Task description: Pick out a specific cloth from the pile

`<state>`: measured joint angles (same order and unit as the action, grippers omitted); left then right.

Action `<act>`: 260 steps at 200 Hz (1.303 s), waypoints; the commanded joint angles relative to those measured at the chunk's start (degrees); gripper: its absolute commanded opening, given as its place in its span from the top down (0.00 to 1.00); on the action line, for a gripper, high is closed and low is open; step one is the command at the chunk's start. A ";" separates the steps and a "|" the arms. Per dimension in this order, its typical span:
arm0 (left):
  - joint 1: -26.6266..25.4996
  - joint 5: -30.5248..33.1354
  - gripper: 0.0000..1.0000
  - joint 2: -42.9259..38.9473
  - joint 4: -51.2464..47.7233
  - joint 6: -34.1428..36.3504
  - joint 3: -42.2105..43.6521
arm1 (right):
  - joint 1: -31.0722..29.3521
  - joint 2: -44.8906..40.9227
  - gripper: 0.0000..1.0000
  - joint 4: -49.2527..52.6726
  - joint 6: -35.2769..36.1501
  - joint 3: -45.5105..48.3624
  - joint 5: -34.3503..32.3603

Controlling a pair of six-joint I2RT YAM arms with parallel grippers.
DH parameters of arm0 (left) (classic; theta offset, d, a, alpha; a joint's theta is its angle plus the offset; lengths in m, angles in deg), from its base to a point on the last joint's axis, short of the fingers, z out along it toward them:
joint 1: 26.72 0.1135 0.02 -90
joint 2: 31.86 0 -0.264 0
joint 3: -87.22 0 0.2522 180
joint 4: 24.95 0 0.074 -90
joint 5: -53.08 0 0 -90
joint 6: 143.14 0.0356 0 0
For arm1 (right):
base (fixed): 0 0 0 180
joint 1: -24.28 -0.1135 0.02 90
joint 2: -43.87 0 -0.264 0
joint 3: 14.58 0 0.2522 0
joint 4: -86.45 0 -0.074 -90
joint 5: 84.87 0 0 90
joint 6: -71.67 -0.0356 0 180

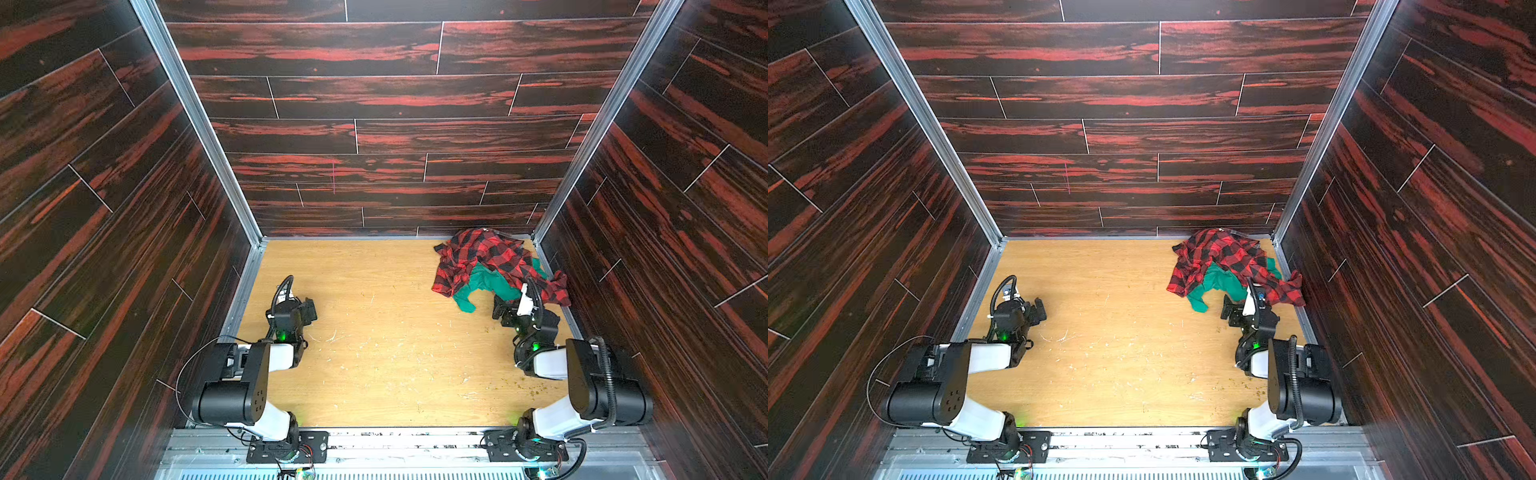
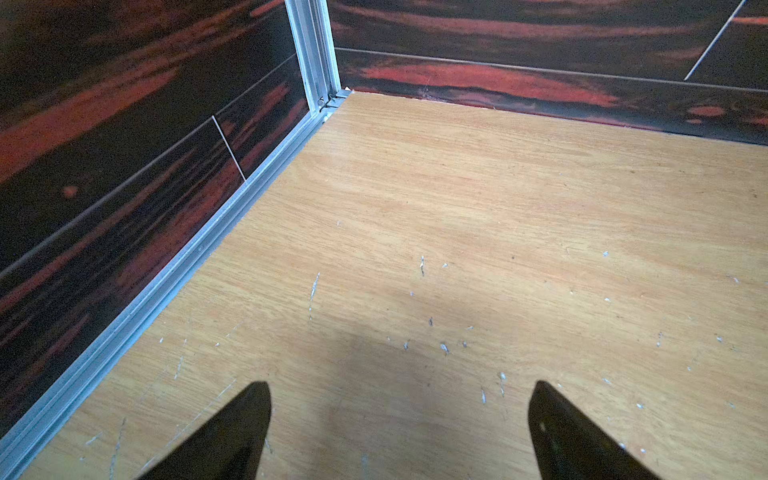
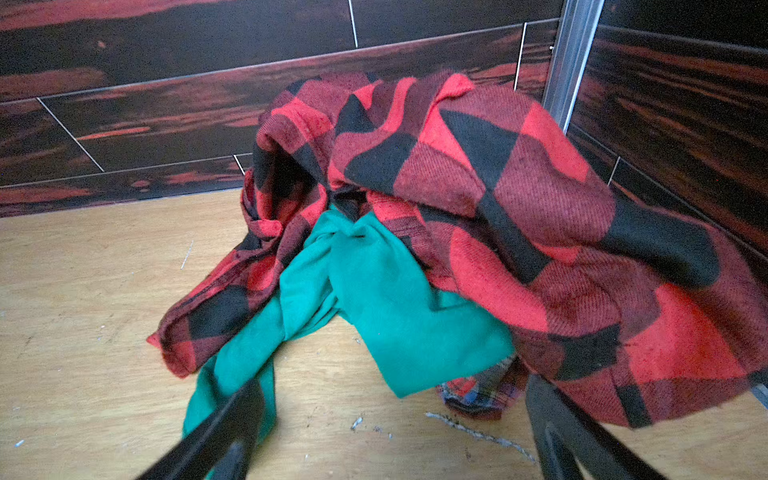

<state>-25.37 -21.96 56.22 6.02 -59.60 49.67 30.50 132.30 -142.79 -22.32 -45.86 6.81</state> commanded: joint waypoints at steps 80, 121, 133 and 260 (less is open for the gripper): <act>0.42 -0.37 0.01 -0.10 0.44 0.14 -0.99 | -0.22 0.95 0.01 -0.72 0.28 -0.69 -0.40; 0.46 -0.33 0.01 -0.11 0.46 0.21 -0.99 | -0.23 0.79 0.01 -0.43 0.39 -0.69 -0.36; 0.41 -0.35 0.01 -0.25 0.53 0.16 -0.94 | -0.22 0.74 0.01 -0.28 0.39 -0.77 -0.35; -21.87 -1.92 0.01 9.63 -68.30 7.69 -68.29 | 1.50 3.69 0.04 65.66 -3.14 -58.20 3.84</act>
<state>-39.30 -22.77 57.20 -44.21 -56.56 -7.86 30.78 127.03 -96.56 -22.10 -89.51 9.32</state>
